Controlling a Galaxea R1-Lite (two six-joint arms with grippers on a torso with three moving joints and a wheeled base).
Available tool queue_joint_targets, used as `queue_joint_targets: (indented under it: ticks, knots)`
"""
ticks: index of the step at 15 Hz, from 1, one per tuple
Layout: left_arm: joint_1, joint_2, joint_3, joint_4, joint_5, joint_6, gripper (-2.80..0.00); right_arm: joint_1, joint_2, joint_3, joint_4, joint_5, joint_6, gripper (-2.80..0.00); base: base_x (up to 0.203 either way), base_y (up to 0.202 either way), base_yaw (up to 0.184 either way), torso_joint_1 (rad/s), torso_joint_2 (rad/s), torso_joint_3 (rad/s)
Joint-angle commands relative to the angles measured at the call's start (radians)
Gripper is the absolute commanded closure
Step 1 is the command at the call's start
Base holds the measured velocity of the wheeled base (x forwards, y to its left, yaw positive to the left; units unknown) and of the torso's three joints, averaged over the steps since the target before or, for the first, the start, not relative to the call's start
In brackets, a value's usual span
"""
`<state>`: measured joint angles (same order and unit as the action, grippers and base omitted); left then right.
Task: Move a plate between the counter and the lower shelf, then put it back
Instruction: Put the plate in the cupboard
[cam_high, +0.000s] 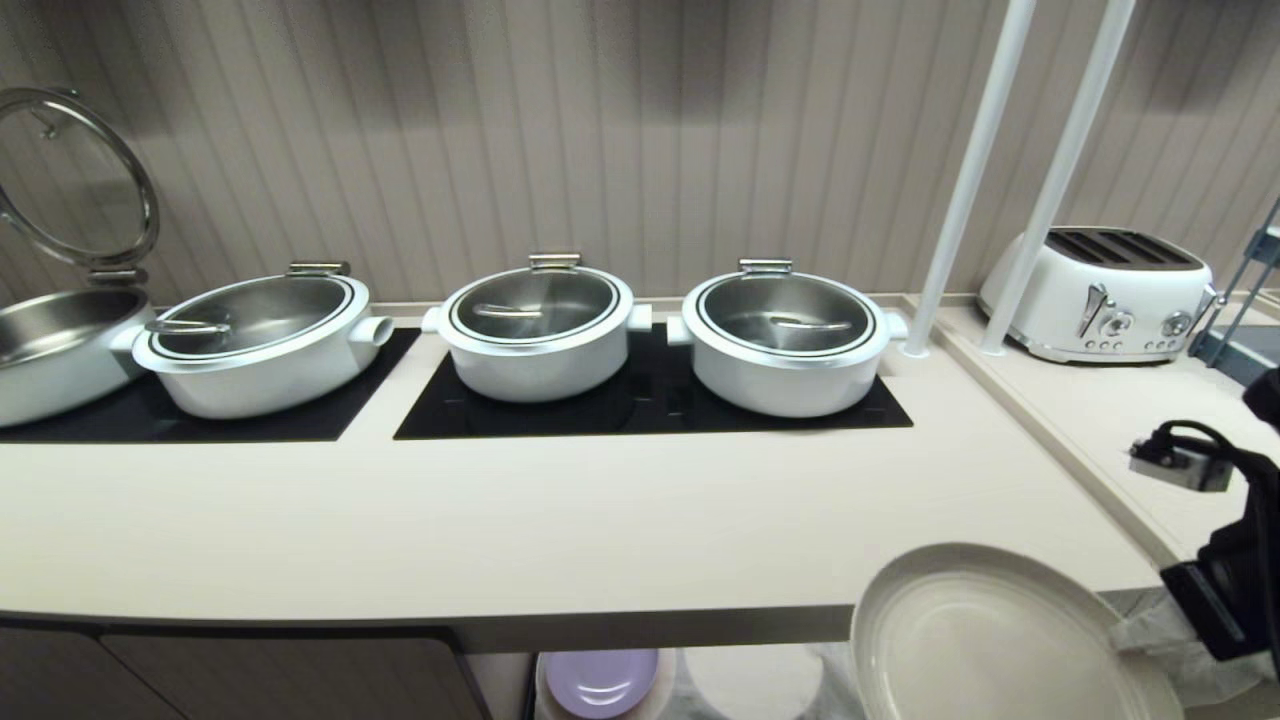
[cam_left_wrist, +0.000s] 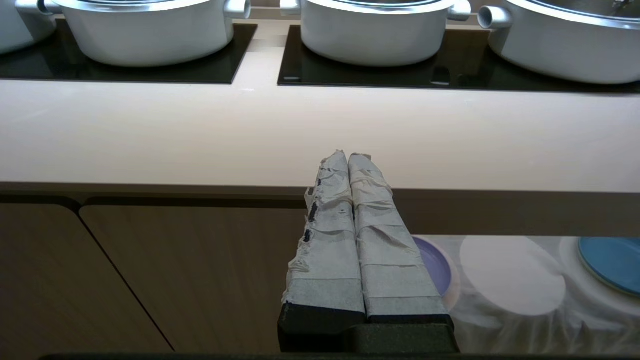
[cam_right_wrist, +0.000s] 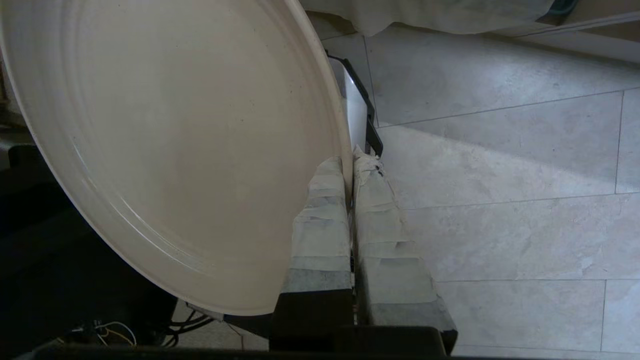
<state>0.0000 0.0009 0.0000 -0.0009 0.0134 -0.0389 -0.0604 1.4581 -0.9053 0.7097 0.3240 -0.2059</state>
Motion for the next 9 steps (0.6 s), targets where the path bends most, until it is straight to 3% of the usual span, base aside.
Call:
queue_joint_targets:
  ticks: [1, 5, 9]
  knots:
    - [0.0, 0.001, 0.0, -0.001, 0.0, -0.001, 0.0, -0.001, -0.106, 0.082, 0.006, 0.003, -0.004, 0.0, 0.0, 0.0, 0.0, 0.0, 0.0, 0.0]
    - [0.002, 0.001, 0.0, -0.001, 0.0, -0.001, 0.0, -0.001, -0.176, 0.163, 0.008, 0.006, 0.013, 0.0, 0.0, 0.0, 0.0, 0.0, 0.0, 0.0]
    - [0.0, 0.001, 0.0, -0.001, 0.0, -0.001, 0.0, -0.001, -0.225, 0.206, 0.002, 0.004, 0.112, 0.0, 0.0, 0.0, 0.0, 0.0, 0.0, 0.0]
